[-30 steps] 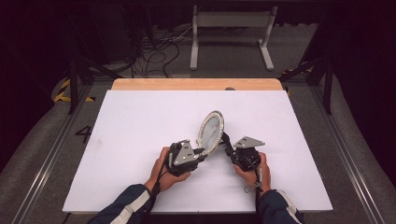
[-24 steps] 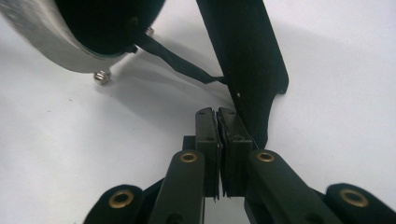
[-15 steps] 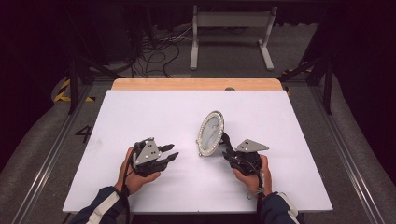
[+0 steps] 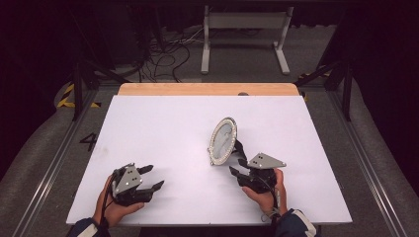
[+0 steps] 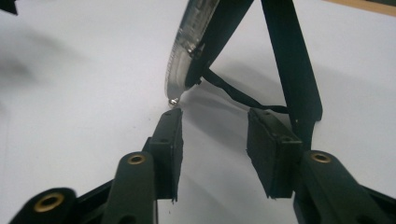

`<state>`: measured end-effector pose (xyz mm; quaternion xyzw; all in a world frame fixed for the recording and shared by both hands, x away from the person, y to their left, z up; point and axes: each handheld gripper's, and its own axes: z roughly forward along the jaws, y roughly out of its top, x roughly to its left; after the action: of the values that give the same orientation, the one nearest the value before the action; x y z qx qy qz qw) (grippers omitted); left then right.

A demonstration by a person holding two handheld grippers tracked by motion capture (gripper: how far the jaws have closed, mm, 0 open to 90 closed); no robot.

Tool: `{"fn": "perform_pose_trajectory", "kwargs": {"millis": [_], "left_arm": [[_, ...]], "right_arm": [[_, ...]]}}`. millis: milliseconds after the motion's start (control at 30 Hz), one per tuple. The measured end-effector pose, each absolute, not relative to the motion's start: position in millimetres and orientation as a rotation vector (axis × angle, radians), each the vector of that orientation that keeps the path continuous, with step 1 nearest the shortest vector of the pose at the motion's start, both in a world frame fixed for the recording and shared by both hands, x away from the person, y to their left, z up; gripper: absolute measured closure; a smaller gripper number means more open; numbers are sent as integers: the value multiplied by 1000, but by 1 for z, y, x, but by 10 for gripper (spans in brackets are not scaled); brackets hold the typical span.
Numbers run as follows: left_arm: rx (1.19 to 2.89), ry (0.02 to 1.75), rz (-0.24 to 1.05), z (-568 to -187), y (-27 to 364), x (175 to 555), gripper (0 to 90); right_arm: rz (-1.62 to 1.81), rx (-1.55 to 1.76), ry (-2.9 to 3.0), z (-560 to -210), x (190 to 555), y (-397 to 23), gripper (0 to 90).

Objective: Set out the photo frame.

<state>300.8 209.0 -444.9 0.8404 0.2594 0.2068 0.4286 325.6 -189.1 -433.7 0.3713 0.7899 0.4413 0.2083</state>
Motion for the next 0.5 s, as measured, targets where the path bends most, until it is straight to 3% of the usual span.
{"fn": "perform_pose_trajectory", "kwargs": {"millis": [267,500], "left_arm": [[2043,754,497,-449,230,298,217],[2074,766,497,-454,232,293,185]], "right_arm": [[1290,1046,2167,-436,332,-175,472],[1301,1030,2184,-439,340,-165,457]]}}
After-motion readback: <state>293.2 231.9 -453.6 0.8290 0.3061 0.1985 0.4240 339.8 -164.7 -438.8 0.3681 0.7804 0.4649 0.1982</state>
